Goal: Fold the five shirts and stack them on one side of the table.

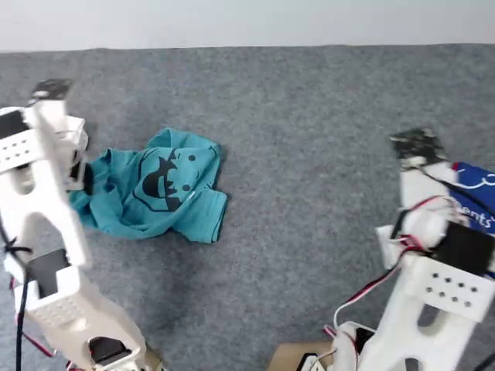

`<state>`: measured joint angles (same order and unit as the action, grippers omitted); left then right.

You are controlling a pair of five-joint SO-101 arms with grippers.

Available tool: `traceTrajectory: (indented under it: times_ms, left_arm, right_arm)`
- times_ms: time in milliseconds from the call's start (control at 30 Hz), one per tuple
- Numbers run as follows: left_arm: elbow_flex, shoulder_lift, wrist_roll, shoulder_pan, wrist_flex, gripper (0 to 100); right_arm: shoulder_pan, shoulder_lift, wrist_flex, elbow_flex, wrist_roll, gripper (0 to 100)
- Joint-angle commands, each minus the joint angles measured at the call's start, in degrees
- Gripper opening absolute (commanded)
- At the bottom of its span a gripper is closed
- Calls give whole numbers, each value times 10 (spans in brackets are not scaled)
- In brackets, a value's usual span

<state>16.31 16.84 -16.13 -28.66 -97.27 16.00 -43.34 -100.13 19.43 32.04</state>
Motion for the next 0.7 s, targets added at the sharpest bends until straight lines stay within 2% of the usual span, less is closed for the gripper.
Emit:
traceTrajectory:
  times_ms: [0,167,333,433,667]
  left_arm:
    - [0,-7,-24,-45,10,152]
    - [0,-7,-51,-88,6,150]
    - [0,-8,-73,-120,-27,148]
    - [0,-8,-98,-143,-32,148]
    - [-1,-8,-187,-171,-32,152]
  right_arm:
    - [-123,-2,34,-4,-36,15]
    - [-273,72,100,-3,-50,15]
    - [-367,202,158,-39,-43,20]
    - [-404,290,161,-90,-16,65]
    - [-439,464,155,-240,33,179]
